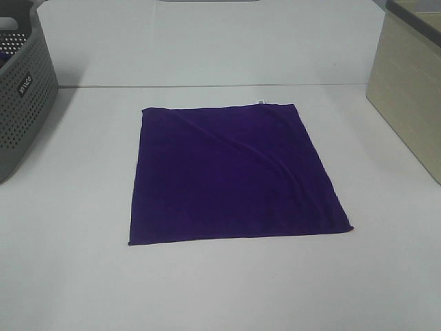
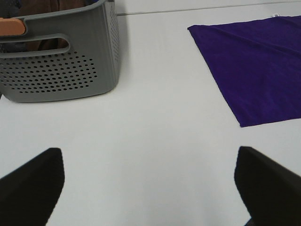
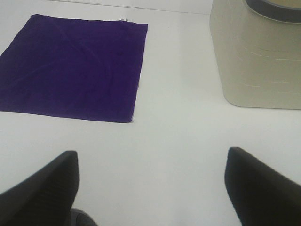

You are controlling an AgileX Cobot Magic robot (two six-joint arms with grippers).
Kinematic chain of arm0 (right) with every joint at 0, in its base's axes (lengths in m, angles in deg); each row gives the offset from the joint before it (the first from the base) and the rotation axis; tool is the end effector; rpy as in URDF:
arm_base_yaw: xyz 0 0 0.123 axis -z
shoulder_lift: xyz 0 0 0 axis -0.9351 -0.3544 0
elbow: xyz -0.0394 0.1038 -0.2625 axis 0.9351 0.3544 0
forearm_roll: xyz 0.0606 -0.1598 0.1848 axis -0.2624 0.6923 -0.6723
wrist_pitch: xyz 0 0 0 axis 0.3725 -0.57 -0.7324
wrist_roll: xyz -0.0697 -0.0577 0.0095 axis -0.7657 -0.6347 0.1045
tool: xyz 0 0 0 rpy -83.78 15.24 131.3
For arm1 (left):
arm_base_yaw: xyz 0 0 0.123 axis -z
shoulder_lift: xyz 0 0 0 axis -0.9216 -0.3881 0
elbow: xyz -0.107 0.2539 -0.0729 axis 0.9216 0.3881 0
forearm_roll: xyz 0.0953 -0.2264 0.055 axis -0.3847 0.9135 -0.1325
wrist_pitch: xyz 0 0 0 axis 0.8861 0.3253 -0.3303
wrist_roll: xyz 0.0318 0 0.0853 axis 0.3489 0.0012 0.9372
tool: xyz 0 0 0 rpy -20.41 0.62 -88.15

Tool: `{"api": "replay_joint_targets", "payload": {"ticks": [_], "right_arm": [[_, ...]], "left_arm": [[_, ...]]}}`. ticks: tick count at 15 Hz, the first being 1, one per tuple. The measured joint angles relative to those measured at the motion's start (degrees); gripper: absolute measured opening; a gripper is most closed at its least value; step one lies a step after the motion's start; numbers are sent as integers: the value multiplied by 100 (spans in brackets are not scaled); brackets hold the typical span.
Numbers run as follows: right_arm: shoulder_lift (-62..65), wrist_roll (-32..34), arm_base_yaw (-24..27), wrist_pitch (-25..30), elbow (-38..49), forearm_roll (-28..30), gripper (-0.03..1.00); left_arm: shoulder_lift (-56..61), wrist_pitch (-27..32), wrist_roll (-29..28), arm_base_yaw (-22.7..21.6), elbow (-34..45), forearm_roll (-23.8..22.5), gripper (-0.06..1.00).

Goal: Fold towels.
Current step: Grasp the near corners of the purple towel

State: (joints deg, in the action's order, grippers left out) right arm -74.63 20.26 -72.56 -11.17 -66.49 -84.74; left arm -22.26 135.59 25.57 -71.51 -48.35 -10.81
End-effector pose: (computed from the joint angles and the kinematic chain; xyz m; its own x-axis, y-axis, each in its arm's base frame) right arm -0.0063 0.0040 0.2783 -0.4371 -0.1204 -0.8913 -0.1428 0.9877 -0.0634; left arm -0.0046 -0.0124 0.2769 -0.4409 0.0402 -0.8967 0.0746 0.9972 0.0080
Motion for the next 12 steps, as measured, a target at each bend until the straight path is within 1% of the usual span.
{"api": "replay_joint_targets", "payload": {"ticks": [10,11,12], "right_arm": [[0,0,0,0,0,-17,83],[0,0,0,0,0,-17,83],[0,0,0,0,0,-17,87]], "left_arm": [[0,0,0,0,0,-46,90],[0,0,0,0,0,-46,90],[0,0,0,0,0,-46,92]]}}
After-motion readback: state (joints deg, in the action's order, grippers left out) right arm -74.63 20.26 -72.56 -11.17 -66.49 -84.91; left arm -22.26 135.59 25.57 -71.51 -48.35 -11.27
